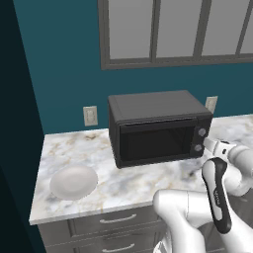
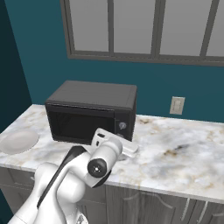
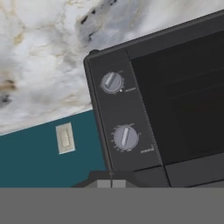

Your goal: Pull the toaster oven rack outwards. Pick up the baguette from the plate and place it on the toaster oven rack. Close the toaster oven door fully and set the temperature to the lowest setting.

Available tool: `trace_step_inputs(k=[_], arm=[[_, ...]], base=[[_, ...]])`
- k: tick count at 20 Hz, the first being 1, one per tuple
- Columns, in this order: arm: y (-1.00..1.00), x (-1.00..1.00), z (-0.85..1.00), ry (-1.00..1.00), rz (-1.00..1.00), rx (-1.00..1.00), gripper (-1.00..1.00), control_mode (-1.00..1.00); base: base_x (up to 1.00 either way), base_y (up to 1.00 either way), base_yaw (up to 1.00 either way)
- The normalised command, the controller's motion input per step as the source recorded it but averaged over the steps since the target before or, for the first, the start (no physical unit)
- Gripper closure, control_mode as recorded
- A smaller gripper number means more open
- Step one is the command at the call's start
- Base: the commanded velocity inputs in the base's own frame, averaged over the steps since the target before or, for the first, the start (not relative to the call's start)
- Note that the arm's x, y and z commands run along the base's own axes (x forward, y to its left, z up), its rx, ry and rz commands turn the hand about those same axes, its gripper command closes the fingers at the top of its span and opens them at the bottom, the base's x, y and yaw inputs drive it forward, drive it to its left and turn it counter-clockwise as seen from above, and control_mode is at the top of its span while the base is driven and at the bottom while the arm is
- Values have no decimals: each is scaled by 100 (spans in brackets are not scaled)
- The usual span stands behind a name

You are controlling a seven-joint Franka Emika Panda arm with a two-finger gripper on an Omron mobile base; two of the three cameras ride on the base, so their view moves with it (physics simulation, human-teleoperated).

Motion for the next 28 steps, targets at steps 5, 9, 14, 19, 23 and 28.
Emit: trace_step_inputs(k=[5,9,14,19,23,28], arm=[[16,16,0,0,0,0,100,-100],[19,19,0,0,0,-1,100,-100],[18,12,0,0,0,0,100,-100],[19,10,-10,0,0,-1,100,-100],[19,9,-21,0,0,-2,100,-100],[13,10,-22,0,0,-2,100,-100]], base=[[0,0,0],[0,0,0],[0,0,0],[0,0,0],[0,0,0],[0,0,0]])
